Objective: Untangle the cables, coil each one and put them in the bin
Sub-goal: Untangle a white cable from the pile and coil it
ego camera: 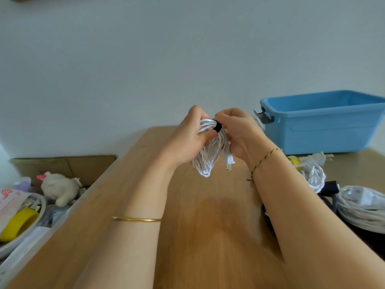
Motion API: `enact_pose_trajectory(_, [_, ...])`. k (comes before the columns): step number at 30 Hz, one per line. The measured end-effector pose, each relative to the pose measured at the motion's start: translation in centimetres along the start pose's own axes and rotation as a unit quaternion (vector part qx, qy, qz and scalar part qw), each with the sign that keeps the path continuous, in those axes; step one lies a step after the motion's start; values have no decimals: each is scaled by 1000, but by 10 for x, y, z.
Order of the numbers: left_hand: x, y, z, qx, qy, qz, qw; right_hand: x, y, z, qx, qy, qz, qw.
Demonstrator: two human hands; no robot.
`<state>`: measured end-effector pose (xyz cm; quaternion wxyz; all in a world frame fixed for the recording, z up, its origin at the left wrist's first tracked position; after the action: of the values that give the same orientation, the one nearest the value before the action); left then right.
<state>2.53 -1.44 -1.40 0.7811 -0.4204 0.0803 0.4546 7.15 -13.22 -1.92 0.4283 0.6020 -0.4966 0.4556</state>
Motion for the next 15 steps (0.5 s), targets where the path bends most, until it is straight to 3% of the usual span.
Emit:
enact_pose_trajectory(6, [1,-2,-5,-25,-46,-19,998,2,-1,2,-23,-22,14,999])
enact_pose_trajectory(15, [0,-3,-9,-32,7,-33,999,-1,-3,1,-59,-8,40,997])
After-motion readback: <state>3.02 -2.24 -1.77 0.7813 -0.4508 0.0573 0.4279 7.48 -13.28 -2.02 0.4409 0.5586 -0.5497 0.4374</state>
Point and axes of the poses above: each hand's wrist, its own y-axis away from the middle knuckle, its own z-axis out of the back of the hand, x = y × z, the point moved 1 cm from there along -y, towards the middle knuckle, and after that the axes turned 10 degrees about -z, right-handed, at the moved point
